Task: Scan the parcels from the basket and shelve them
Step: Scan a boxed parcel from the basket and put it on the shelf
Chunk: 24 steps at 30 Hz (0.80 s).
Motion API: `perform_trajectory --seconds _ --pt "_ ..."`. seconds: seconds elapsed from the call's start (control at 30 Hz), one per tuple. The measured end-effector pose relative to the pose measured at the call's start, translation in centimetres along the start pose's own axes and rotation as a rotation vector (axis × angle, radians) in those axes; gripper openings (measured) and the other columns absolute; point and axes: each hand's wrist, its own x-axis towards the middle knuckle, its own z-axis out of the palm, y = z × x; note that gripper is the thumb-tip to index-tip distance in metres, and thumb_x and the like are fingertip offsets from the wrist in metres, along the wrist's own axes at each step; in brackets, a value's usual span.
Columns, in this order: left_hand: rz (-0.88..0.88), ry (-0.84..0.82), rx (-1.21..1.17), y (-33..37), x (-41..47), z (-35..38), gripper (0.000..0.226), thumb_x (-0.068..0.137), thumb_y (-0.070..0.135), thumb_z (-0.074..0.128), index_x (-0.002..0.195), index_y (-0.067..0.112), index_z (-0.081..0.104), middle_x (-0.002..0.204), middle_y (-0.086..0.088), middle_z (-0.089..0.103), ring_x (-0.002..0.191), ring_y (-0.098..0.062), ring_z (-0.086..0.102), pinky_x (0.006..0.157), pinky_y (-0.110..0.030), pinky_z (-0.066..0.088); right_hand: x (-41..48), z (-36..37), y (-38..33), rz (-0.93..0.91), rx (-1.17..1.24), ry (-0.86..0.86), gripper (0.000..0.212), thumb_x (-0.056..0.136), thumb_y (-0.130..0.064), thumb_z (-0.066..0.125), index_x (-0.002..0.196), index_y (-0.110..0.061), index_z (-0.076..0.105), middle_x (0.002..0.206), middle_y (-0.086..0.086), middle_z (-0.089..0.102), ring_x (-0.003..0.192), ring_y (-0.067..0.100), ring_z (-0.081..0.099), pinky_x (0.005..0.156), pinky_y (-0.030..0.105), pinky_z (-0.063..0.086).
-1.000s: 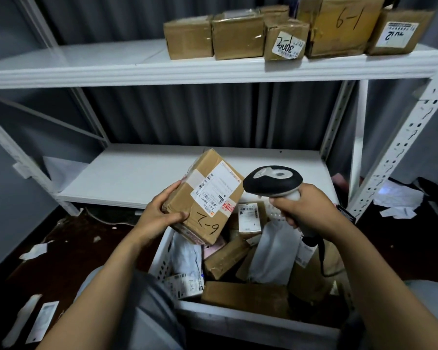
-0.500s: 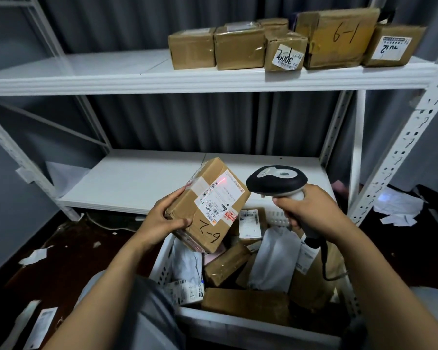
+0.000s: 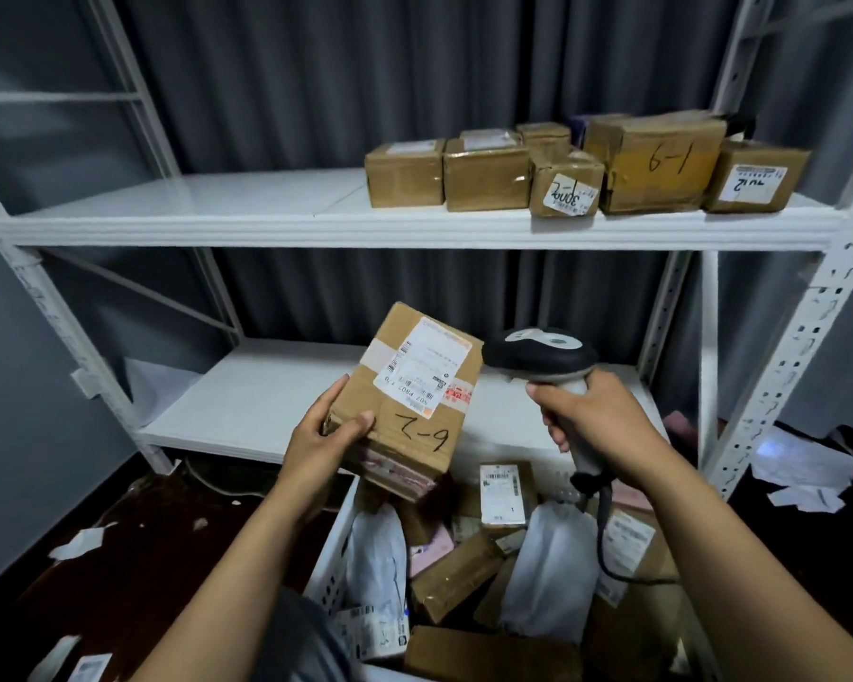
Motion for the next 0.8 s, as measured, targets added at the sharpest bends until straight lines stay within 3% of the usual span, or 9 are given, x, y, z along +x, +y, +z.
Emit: perform_trajectory --seconds 0.13,0.2,0.33,0.43,0.6,0.8 --pt "0.030 0.119 -0.246 4.9 0.9 0.9 0.021 0.093 0.020 0.060 0.114 0.018 0.061 0.098 -0.002 0.070 0.088 -0.021 0.065 0.069 -0.034 0.053 2.1 0.6 -3.8 -0.082 0.071 -0.010 0.021 0.090 -0.015 0.067 0.072 -0.005 0.058 0.049 0.004 0.051 0.043 0.018 0.046 0.045 0.027 0.041" --pt "0.035 0.145 -0.332 7.5 1.8 1.4 0.009 0.094 0.025 0.059 0.102 0.022 0.062 0.093 0.000 0.070 0.085 -0.020 0.065 0.070 -0.035 0.052 3.2 0.8 -5.8 -0.126 0.079 0.008 0.019 0.090 -0.015 0.067 0.075 -0.005 0.060 0.050 0.004 0.051 0.043 0.018 0.046 0.044 0.026 0.041" --pt "0.041 0.186 -0.385 12.4 4.7 2.4 0.015 0.091 0.036 0.062 0.103 0.027 0.063 0.098 0.002 0.071 0.087 -0.019 0.067 0.076 -0.038 0.054 5.5 1.0 -9.0 -0.164 0.104 0.066 0.021 0.089 -0.017 0.068 0.072 -0.011 0.058 0.055 0.006 0.052 0.044 0.018 0.047 0.043 0.025 0.041" --pt "0.067 0.202 -0.381 15.1 7.3 3.0 0.021 0.087 0.041 0.066 0.101 0.025 0.066 0.101 0.002 0.074 0.094 -0.022 0.070 0.086 -0.048 0.056 7.0 1.1 -10.5 -0.170 0.111 0.093 0.019 0.088 -0.021 0.068 0.076 -0.011 0.057 0.057 0.006 0.053 0.043 0.017 0.048 0.043 0.025 0.042" --pt "-0.014 0.151 -0.370 17.9 11.6 3.2 0.036 0.086 0.054 0.062 0.109 0.026 0.063 0.095 -0.002 0.075 0.083 -0.024 0.073 0.071 -0.045 0.059 8.8 1.0 -12.0 -0.196 0.070 0.093 0.017 0.088 -0.022 0.067 0.081 -0.009 0.060 0.059 0.007 0.054 0.045 0.017 0.049 0.043 0.025 0.043" --pt "0.005 0.192 -0.176 19.7 16.2 4.5 0.050 0.086 0.066 0.051 0.098 0.017 0.059 0.093 -0.004 0.072 0.083 -0.025 0.070 0.078 -0.043 0.059 10.6 0.4 -12.9 -0.198 0.020 0.111 0.015 0.089 -0.019 0.066 0.082 -0.008 0.059 0.056 0.007 0.053 0.043 0.017 0.048 0.044 0.024 0.043"
